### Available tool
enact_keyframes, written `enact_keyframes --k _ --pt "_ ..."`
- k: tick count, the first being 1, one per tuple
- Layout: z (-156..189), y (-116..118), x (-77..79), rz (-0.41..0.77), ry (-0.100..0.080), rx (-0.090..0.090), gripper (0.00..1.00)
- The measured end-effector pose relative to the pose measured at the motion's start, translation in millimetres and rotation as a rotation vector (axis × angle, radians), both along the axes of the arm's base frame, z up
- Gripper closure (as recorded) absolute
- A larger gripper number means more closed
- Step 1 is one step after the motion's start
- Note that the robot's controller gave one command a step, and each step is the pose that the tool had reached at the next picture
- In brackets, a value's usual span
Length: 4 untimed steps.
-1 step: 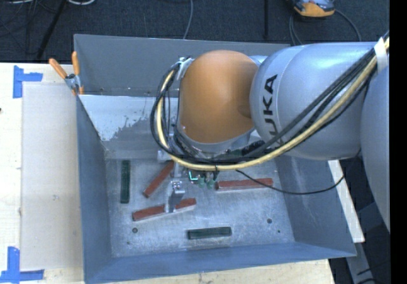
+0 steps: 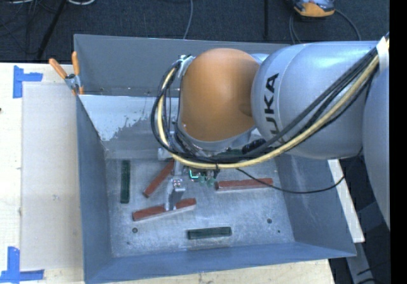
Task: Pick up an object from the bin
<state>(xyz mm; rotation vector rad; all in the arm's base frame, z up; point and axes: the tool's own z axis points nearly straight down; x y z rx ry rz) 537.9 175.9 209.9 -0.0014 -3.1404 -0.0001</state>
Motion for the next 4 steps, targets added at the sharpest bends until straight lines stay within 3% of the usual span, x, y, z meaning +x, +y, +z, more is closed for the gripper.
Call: enact_keyframes --k 1,2,3,4 --pt "-32 0 0.5 0.021 -0.01 0.002 0.0" --pt "-132 -23 1.5 0.201 -0.021 0.003 1.0" --pt "-134 -23 0.3 0.201 -0.017 0.003 1.0" --pt "-10 -16 9.4 0.202 -0.002 0.0 1.0"
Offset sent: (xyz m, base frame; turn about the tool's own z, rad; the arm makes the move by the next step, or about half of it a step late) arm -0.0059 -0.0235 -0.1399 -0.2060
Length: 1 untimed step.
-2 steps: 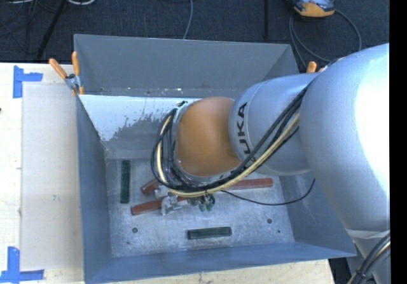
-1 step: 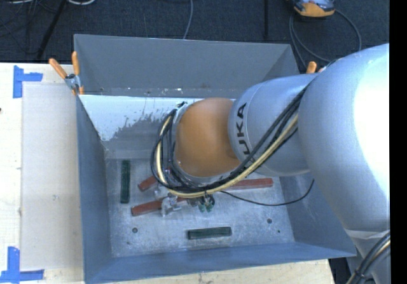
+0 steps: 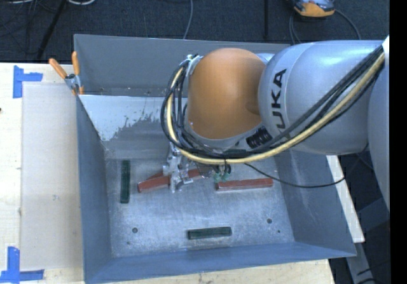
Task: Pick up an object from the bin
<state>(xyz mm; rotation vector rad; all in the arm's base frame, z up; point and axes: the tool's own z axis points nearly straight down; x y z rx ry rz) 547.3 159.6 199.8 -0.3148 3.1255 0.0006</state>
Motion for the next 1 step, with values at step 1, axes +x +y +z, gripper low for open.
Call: enact_keyframes --k 1 --pt "-0.1 -0.1 0.0 -0.001 0.0 0.0 1.0"
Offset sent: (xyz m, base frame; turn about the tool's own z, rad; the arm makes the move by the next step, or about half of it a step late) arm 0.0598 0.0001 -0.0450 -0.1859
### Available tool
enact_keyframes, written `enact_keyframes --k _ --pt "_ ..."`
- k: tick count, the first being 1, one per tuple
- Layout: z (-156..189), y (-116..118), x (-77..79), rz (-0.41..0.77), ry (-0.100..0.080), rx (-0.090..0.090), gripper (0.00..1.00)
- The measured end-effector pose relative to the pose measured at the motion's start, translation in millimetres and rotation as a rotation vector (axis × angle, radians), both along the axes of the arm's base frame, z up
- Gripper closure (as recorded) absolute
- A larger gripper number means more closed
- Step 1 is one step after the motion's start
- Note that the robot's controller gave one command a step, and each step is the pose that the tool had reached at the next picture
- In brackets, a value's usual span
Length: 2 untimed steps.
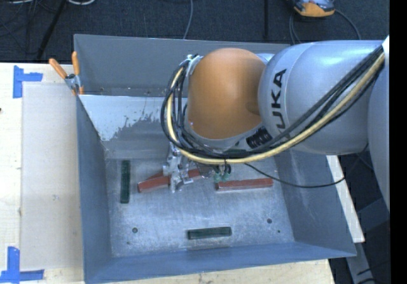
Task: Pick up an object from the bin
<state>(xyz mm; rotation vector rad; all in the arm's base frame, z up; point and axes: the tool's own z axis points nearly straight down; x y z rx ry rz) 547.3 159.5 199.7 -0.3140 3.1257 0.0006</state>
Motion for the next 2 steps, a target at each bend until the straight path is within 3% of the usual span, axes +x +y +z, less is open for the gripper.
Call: enact_keyframes --k 1,2 --pt "-9 1 15.8 0.056 -0.003 0.001 1.0" --pt "14 -21 18.7 0.075 0.011 -0.002 1.0"
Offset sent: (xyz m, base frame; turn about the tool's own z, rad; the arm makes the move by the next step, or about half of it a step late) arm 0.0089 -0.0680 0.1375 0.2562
